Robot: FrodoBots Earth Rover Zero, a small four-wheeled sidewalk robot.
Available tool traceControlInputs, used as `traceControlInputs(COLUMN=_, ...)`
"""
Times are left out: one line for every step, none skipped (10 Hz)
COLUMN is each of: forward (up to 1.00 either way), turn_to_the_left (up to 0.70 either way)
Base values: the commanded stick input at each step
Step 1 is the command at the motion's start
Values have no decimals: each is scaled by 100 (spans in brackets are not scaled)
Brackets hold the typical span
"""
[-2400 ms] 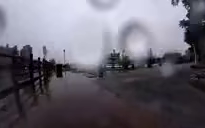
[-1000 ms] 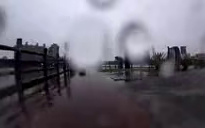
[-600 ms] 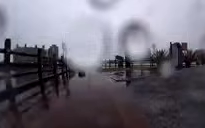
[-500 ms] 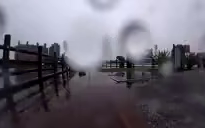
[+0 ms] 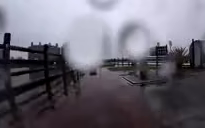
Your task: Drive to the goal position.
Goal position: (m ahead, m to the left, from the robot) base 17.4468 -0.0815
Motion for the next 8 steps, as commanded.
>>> traceControlInputs(forward=100, turn_to_the_left=0)
traceControlInputs(forward=100, turn_to_the_left=0)
traceControlInputs(forward=100, turn_to_the_left=0)
traceControlInputs(forward=100, turn_to_the_left=0)
traceControlInputs(forward=100, turn_to_the_left=0)
traceControlInputs(forward=100, turn_to_the_left=0)
traceControlInputs(forward=100, turn_to_the_left=0)
traceControlInputs(forward=100, turn_to_the_left=0)
